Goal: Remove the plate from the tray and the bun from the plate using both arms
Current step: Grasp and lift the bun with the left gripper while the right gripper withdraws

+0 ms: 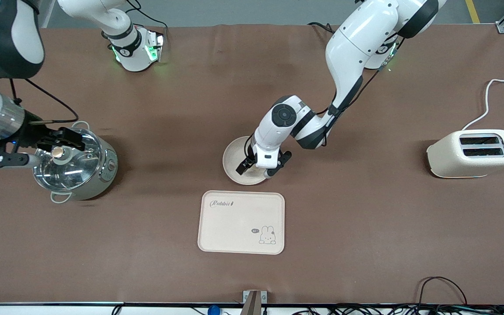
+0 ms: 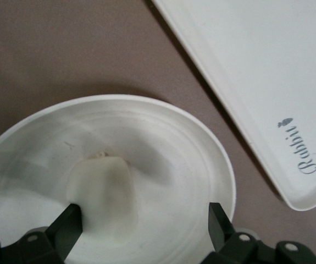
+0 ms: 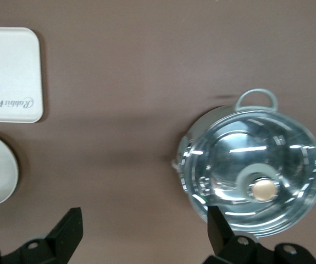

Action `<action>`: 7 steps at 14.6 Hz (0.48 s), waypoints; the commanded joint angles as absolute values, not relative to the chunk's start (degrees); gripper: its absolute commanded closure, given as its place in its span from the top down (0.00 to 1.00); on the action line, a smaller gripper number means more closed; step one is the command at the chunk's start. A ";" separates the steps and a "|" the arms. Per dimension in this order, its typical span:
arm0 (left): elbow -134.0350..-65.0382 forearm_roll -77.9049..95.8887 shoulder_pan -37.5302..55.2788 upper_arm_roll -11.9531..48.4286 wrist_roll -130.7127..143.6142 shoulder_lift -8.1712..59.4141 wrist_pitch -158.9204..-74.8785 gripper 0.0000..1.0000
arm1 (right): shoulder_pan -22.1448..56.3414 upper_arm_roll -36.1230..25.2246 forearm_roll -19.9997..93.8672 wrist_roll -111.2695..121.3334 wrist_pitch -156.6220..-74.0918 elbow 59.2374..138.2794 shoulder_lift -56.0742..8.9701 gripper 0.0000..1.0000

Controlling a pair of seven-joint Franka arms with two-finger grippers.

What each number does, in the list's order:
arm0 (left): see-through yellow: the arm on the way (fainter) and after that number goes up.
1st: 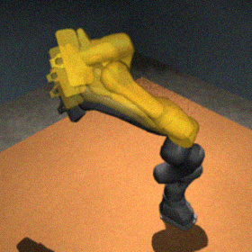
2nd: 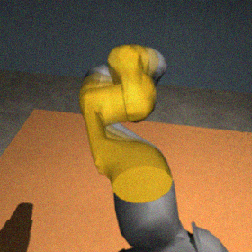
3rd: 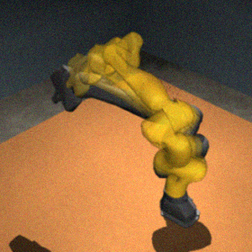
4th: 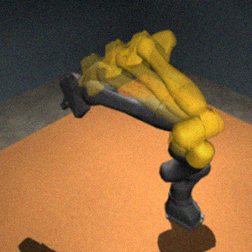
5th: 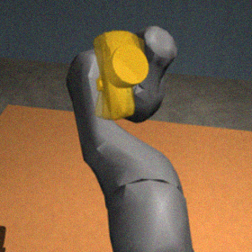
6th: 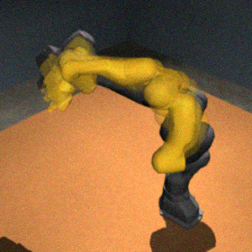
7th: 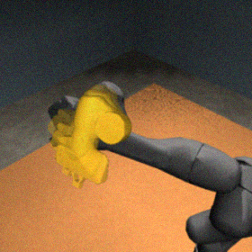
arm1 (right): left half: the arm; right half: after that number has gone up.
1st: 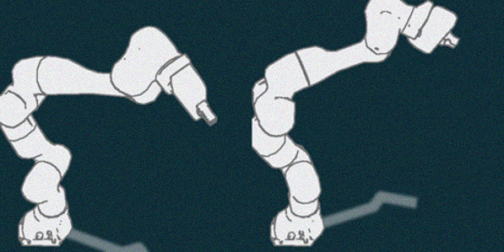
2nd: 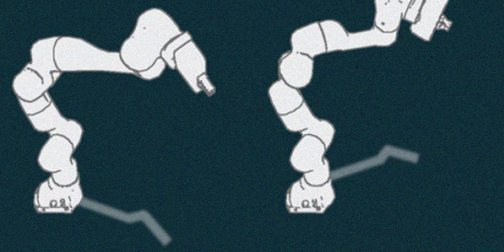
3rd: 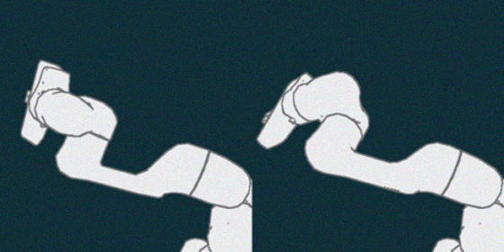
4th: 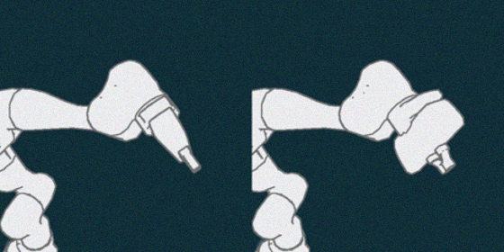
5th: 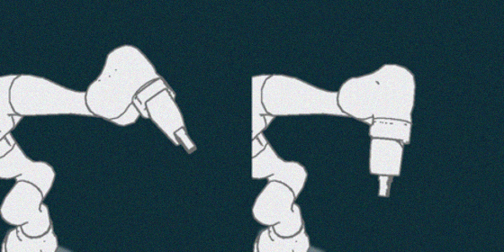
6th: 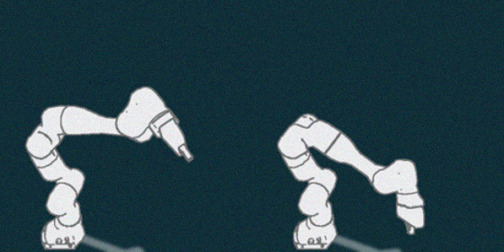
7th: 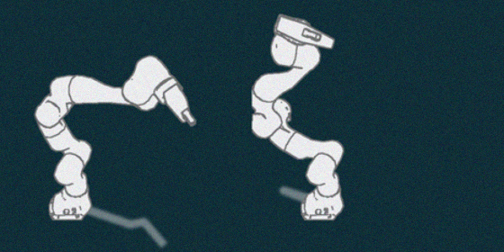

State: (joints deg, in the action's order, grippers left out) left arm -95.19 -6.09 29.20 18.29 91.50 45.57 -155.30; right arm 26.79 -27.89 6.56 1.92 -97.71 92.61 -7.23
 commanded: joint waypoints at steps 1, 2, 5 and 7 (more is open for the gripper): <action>-96.94 -9.75 29.36 17.67 92.64 45.44 -157.41 0.88 | 26.89 -29.79 4.31 5.00 -96.59 90.80 -5.10 1.00; -96.94 -10.45 29.36 17.75 92.64 45.44 -157.41 0.73 | 26.81 -30.32 4.31 5.18 -96.50 89.66 -5.01 1.00; -96.94 -11.34 29.44 17.75 92.64 45.35 -157.41 0.15 | 22.69 -27.70 4.48 5.19 -91.33 85.70 -5.10 1.00; -96.86 -11.34 29.44 17.75 92.55 45.26 -157.41 0.00 | 15.86 -21.30 4.13 5.10 -88.43 85.43 -4.49 1.00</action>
